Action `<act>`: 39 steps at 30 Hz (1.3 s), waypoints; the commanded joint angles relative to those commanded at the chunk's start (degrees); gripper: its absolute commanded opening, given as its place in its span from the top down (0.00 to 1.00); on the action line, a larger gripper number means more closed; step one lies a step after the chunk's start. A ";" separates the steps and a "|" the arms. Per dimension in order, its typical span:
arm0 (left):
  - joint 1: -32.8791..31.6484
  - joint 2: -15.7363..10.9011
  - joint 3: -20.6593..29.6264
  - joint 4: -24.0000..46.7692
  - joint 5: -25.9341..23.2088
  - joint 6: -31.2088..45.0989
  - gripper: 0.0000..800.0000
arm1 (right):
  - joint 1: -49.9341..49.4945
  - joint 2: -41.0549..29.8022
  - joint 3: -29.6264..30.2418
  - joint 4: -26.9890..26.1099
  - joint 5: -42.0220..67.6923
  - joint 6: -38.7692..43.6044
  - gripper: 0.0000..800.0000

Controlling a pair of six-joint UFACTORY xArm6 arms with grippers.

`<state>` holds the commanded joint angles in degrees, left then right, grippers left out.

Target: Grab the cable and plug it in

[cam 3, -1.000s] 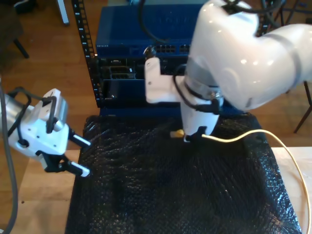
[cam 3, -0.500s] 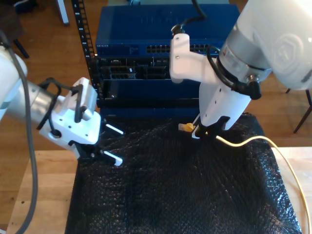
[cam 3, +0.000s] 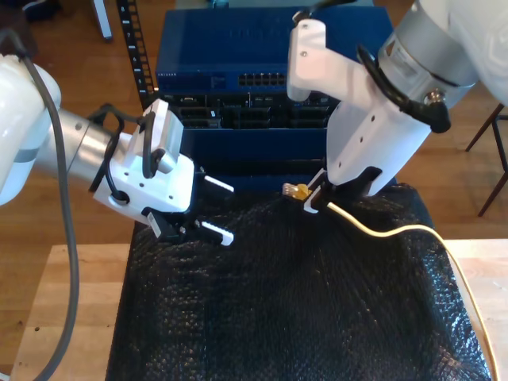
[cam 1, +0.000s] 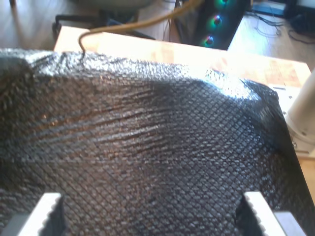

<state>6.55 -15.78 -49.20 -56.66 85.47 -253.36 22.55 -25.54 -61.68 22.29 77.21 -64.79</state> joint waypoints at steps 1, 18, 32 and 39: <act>-0.44 -0.26 -0.09 0.09 0.00 -0.09 0.00 | -0.18 0.09 0.00 0.09 -0.09 -0.09 0.99; -5.89 -3.34 -0.18 -0.09 -0.26 -0.35 0.00 | -0.53 0.00 -0.26 0.18 -0.09 -2.37 0.99; -5.89 -3.60 -0.09 -0.09 -0.18 -0.35 0.00 | -0.62 0.00 -1.14 0.26 -0.09 -2.37 0.99; -5.80 -4.04 0.00 -0.09 -0.09 -0.26 0.00 | -0.62 0.00 -1.05 0.26 -0.09 -2.37 0.99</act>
<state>0.75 -19.82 -49.20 -56.75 85.38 -253.63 21.93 -25.54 -62.74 22.55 77.12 -67.16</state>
